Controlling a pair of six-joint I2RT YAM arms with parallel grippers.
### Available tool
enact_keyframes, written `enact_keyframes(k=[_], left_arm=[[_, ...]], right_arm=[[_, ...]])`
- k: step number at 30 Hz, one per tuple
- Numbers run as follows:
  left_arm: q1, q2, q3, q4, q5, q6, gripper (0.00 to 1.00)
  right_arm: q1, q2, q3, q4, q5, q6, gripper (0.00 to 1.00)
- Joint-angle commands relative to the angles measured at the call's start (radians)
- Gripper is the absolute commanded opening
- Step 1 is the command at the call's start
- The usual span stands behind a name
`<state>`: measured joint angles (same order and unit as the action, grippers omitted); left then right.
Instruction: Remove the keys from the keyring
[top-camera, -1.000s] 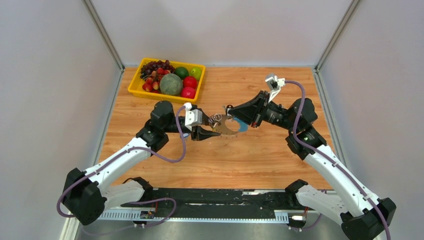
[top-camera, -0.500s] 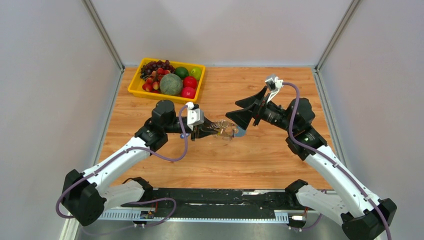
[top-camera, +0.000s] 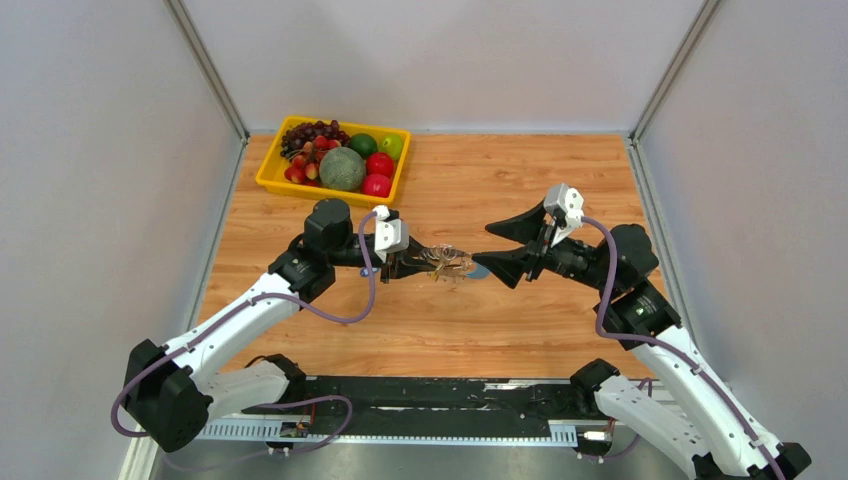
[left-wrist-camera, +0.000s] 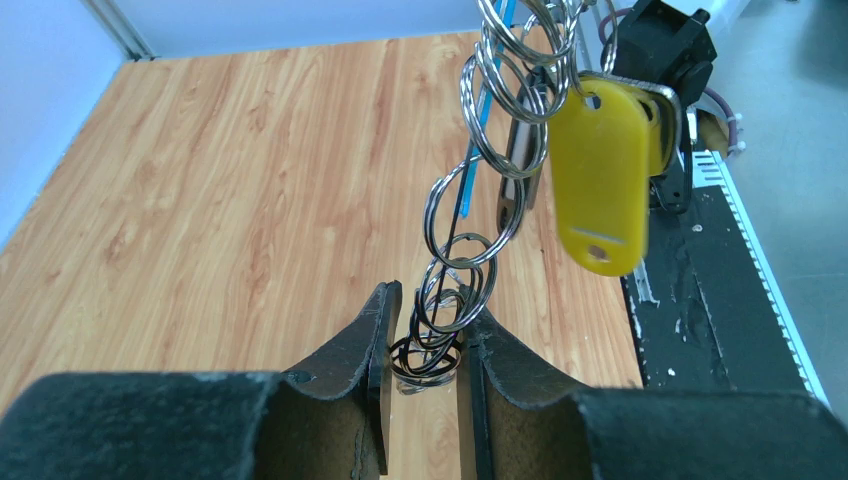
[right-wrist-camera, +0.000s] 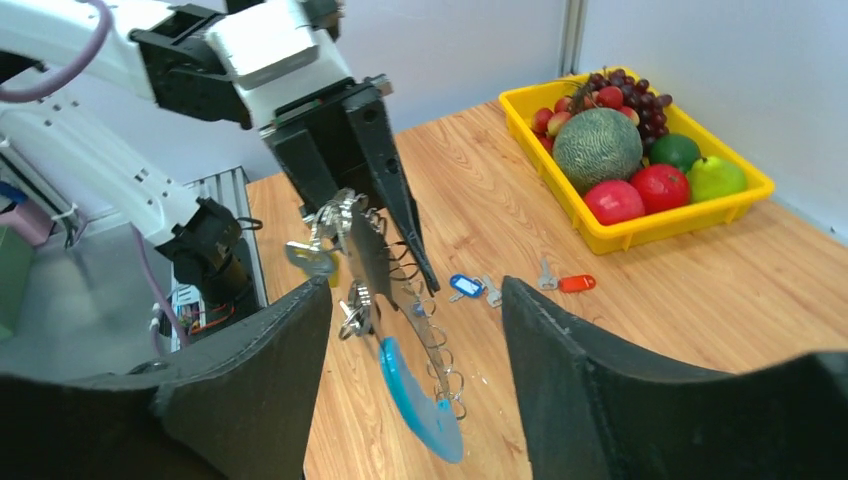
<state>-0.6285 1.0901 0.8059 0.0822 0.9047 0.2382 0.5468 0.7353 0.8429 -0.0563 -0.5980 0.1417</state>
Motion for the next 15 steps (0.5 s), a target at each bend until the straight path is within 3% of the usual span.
enact_keyframes(k=[1, 4, 15], left_arm=[[-0.004, -0.023, 0.047, 0.023, 0.050, 0.039, 0.00], [-0.004, -0.020, 0.049, 0.018, 0.056, 0.044, 0.00], [-0.004, -0.009, 0.050, 0.018, 0.067, 0.042, 0.00]], right_arm=[[0.003, -0.025, -0.010, 0.016, -0.104, -0.081, 0.62], [0.004, -0.003, -0.003, 0.018, -0.087, -0.063, 0.55], [0.049, 0.088, 0.031, 0.023, -0.137, -0.044, 0.51]])
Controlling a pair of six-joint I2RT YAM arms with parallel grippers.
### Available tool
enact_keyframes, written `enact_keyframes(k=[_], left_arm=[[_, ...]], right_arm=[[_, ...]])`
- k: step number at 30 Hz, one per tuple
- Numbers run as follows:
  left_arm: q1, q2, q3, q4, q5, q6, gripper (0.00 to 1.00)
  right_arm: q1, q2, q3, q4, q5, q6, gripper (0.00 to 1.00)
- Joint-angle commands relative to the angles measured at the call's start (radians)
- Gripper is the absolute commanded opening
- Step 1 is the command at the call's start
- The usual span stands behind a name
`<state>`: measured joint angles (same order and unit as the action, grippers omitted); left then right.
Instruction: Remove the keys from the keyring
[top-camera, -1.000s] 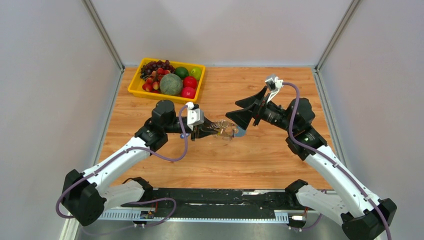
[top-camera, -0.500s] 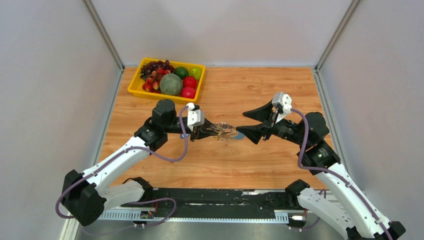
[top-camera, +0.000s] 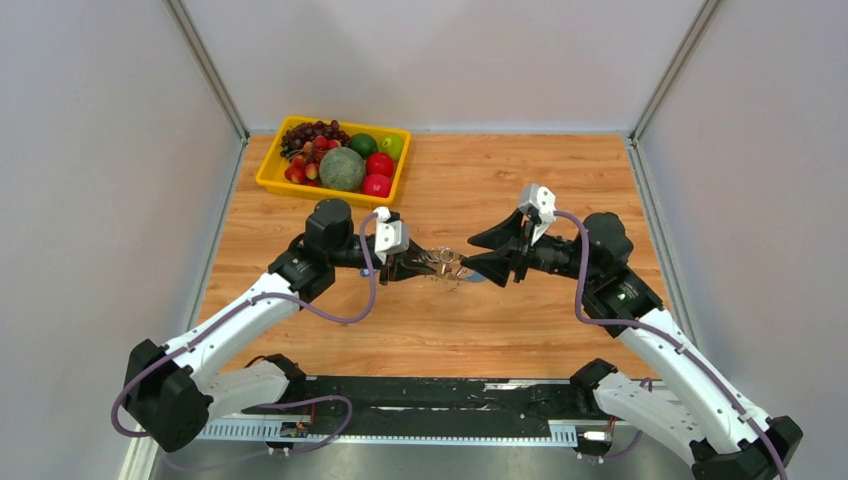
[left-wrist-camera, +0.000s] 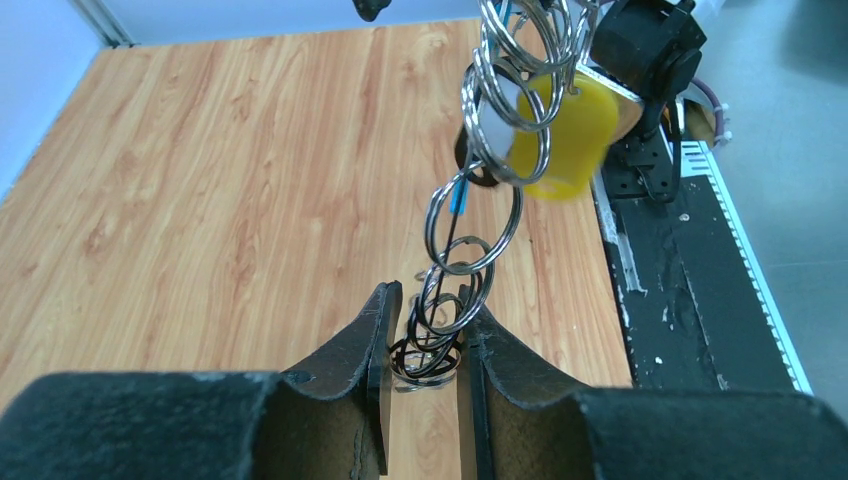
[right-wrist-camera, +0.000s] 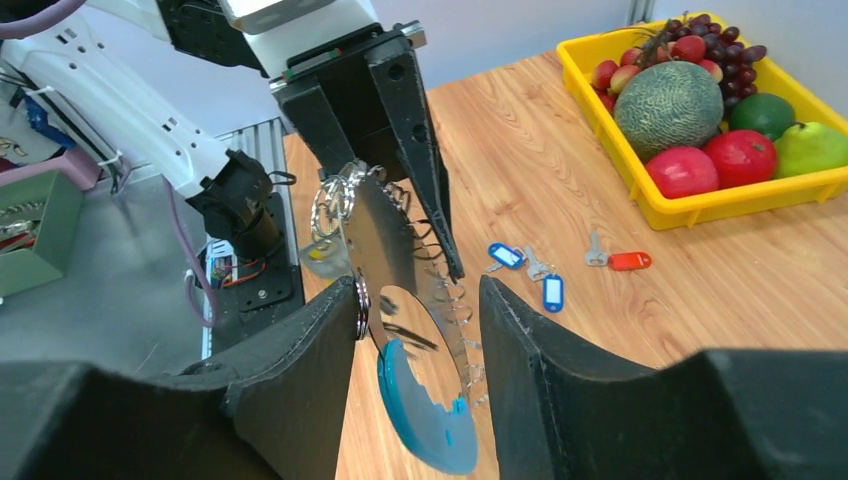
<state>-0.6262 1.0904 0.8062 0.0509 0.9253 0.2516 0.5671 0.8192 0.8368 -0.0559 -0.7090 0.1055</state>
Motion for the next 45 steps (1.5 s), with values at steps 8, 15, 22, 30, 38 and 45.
enact_keyframes(k=[8, 15, 22, 30, 38, 45], left_arm=[[-0.006, -0.002, 0.054, 0.044, 0.055, 0.024, 0.00], [-0.006, -0.001, 0.056, 0.041, 0.054, 0.022, 0.00], [-0.006, -0.001, 0.059, 0.036, 0.038, 0.024, 0.00], [-0.006, 0.002, 0.059, 0.031, 0.037, 0.025, 0.00], [-0.006, 0.008, 0.063, 0.029, 0.039, 0.022, 0.00], [-0.006, -0.007, 0.063, 0.053, -0.076, -0.054, 0.47]], right_arm=[[0.091, 0.013, 0.045, 0.023, -0.008, -0.035, 0.49], [0.091, -0.030, 0.041, 0.010, 0.026, -0.054, 0.48], [0.090, -0.030, 0.041, 0.011, 0.001, -0.052, 0.48], [0.118, 0.021, 0.059, 0.010, 0.036, -0.048, 0.39], [0.158, 0.034, 0.072, 0.016, 0.073, -0.051, 0.04], [0.174, 0.034, 0.076, 0.029, 0.164, -0.043, 0.00]])
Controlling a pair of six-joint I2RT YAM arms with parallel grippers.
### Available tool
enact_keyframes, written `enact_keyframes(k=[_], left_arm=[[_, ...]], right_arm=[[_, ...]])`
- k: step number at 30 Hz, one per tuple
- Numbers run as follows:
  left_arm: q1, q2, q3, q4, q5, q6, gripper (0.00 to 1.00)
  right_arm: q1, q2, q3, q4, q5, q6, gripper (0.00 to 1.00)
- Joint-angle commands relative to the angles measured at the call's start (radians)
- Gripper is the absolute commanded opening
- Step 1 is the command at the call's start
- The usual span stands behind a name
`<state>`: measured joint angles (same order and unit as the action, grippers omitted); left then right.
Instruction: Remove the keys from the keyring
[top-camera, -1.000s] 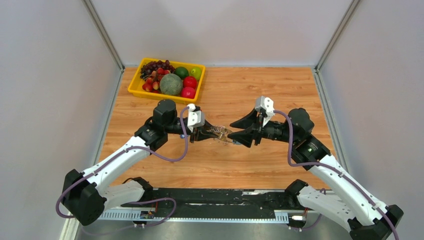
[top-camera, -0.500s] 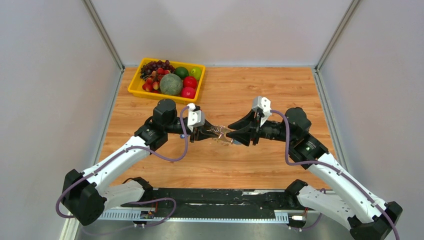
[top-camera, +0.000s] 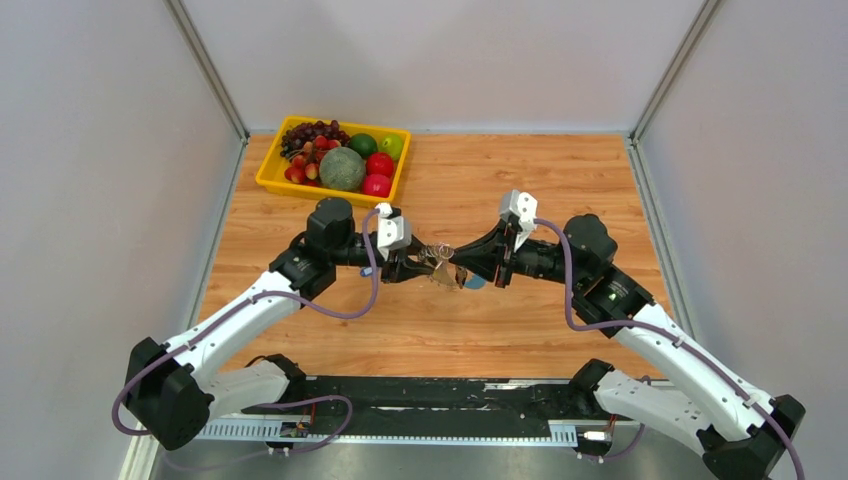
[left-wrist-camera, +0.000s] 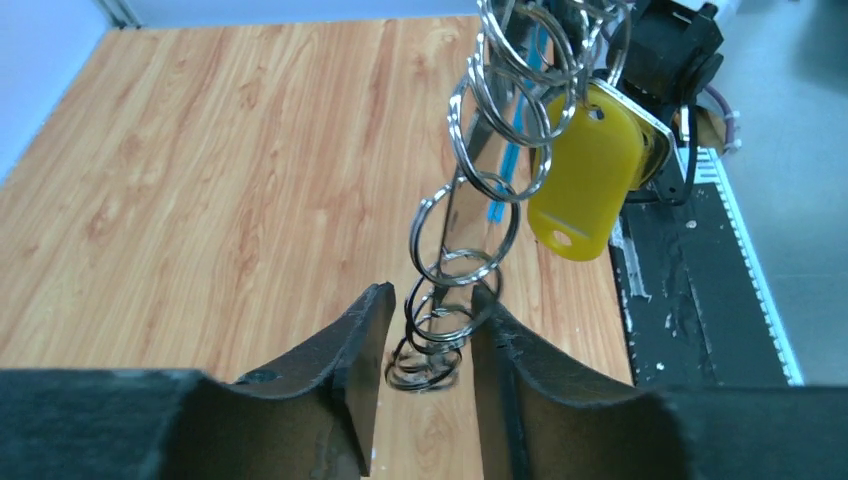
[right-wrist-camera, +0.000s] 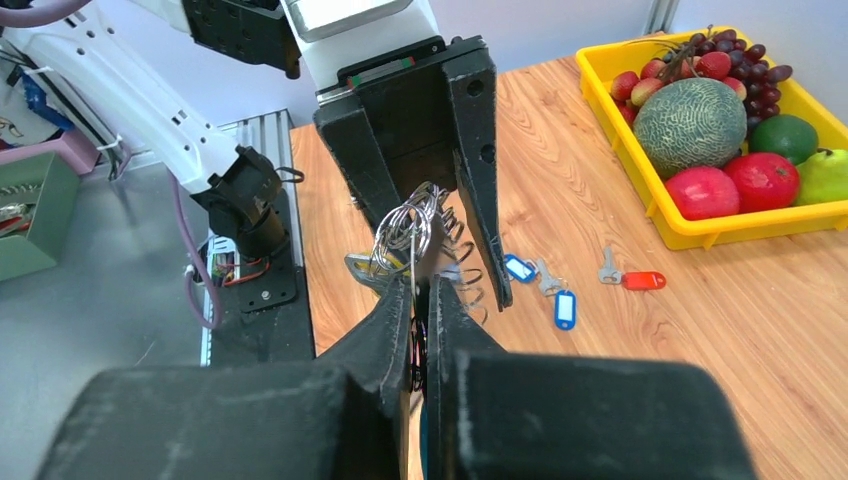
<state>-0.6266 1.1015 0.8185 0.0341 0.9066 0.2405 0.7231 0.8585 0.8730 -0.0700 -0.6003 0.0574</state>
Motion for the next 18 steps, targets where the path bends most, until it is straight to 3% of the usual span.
enact_keyframes(k=[1, 2, 4, 9, 16, 18], left_arm=[[-0.005, -0.023, 0.050, 0.073, -0.096, -0.053, 0.54], [-0.005, -0.037, 0.048, 0.079, -0.118, -0.077, 0.81], [-0.005, -0.060, 0.044, 0.089, -0.202, -0.132, 0.97], [-0.006, -0.144, 0.051, 0.065, -0.508, -0.417, 1.00], [-0.005, -0.351, 0.032, -0.129, -0.712, -0.633, 1.00], [-0.005, -0.386, 0.037, -0.174, -0.676, -0.625, 1.00]], right_arm=[[0.017, -0.014, 0.036, 0.055, 0.080, 0.011, 0.00], [0.019, -0.024, 0.030, 0.060, 0.104, 0.019, 0.00], [0.019, -0.045, 0.012, 0.121, 0.155, 0.041, 0.00], [0.021, -0.083, -0.011, 0.195, 0.277, 0.110, 0.00], [0.033, -0.035, 0.000, 0.203, 0.409, 0.177, 0.00], [0.042, -0.017, 0.008, 0.205, 0.419, 0.186, 0.00]])
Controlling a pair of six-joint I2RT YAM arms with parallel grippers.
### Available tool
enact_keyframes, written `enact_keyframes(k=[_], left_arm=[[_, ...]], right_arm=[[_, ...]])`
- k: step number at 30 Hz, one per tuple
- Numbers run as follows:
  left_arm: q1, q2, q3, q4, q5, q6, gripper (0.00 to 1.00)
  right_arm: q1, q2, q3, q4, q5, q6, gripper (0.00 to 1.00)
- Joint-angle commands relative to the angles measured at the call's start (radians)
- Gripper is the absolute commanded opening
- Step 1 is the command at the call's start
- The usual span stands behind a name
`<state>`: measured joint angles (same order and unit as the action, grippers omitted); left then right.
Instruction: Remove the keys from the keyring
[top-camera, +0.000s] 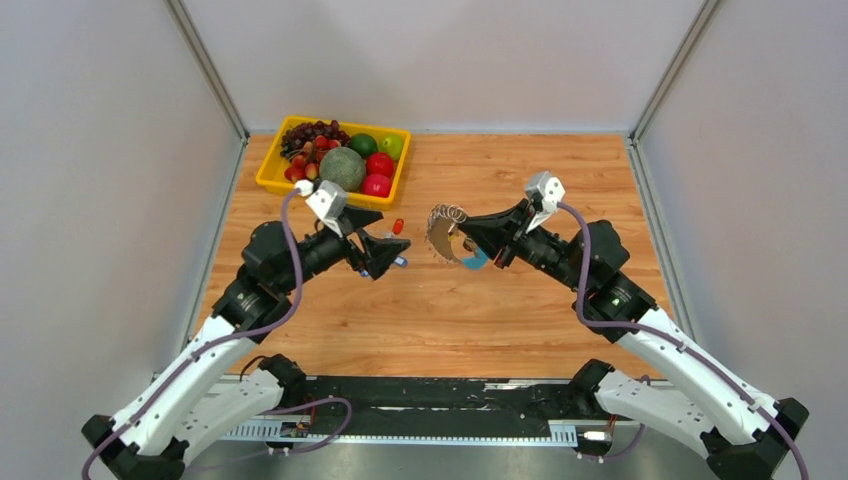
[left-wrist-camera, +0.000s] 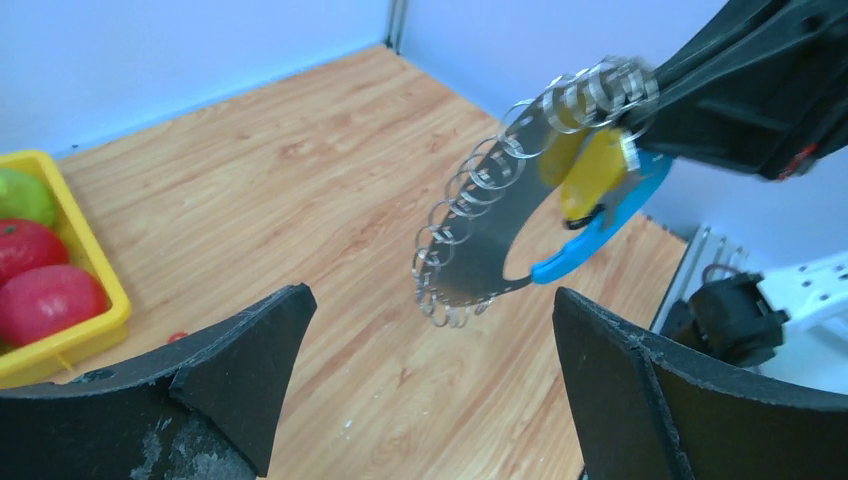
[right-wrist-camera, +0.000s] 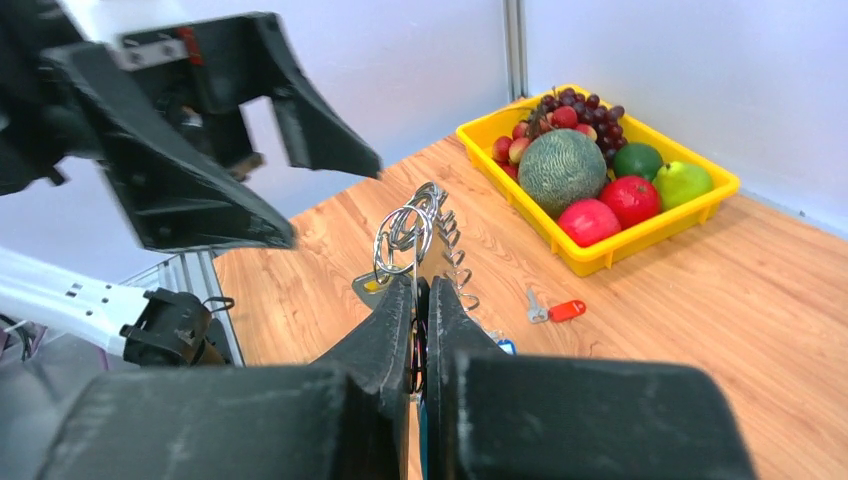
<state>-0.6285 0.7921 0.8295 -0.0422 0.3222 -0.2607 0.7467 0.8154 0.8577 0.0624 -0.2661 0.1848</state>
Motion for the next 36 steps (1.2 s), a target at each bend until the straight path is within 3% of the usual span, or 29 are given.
enact_keyframes(k=[1, 4, 7, 14, 22, 30, 36], left_arm=[[-0.004, -0.086, 0.030, -0.110, -0.080, -0.135, 1.00], [-0.004, -0.133, -0.048, -0.008, 0.021, -0.180, 1.00], [-0.004, -0.142, -0.106, 0.166, 0.033, -0.236, 1.00], [-0.007, 0.013, -0.035, 0.163, 0.129, -0.133, 0.90], [-0.068, -0.037, -0.122, 0.304, 0.092, 0.023, 0.52], [-0.088, -0.042, -0.151, 0.319, 0.078, 0.098, 0.42], [-0.089, -0.021, -0.137, 0.289, 0.060, 0.116, 0.41]], right_arm=[[0.026, 0.034, 0.027, 0.074, 0.094, 0.063, 0.00], [0.058, 0.050, 0.034, 0.083, 0.148, 0.075, 0.00], [0.104, 0.069, 0.041, 0.091, 0.203, 0.068, 0.00], [0.225, 0.130, 0.081, 0.094, 0.371, 0.021, 0.00], [0.307, 0.178, 0.093, 0.124, 0.469, -0.042, 0.00], [0.326, 0.202, 0.092, 0.153, 0.464, -0.059, 0.00], [0.333, 0.203, 0.093, 0.162, 0.452, -0.063, 0.00]])
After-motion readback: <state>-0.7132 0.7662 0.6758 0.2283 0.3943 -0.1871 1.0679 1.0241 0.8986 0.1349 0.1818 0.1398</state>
